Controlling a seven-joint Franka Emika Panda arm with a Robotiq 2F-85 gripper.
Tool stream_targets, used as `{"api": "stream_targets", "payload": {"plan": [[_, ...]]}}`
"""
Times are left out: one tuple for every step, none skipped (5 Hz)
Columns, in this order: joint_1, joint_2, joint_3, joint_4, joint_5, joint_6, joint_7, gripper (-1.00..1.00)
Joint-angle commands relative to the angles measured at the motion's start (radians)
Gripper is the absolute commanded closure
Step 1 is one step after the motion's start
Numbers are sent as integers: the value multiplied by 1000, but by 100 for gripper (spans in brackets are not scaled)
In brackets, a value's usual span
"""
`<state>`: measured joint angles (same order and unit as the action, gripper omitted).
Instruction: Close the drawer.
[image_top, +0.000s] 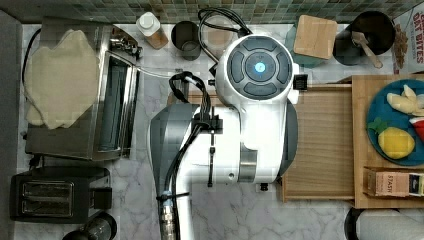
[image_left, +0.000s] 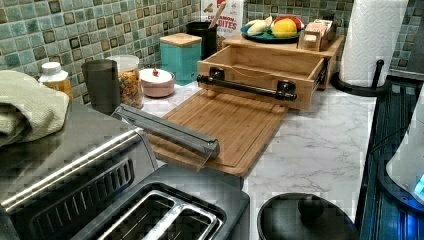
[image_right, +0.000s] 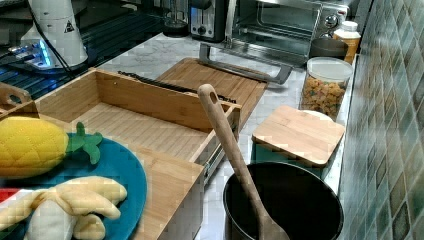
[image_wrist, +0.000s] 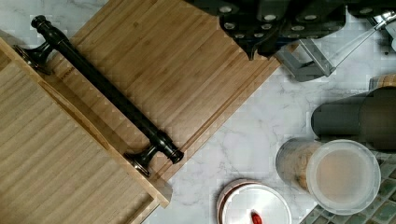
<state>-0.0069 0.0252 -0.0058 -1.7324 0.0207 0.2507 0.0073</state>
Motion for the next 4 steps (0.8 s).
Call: {"api": "stream_targets", "payload": {"plan": [[0, 1, 0, 1, 0, 0, 0, 100], [9, 15, 8, 13, -23, -36, -14, 100], [5, 10, 10, -13, 3, -34, -134, 100], [5, -28, 16, -114, -18, 51, -305, 100]]}}
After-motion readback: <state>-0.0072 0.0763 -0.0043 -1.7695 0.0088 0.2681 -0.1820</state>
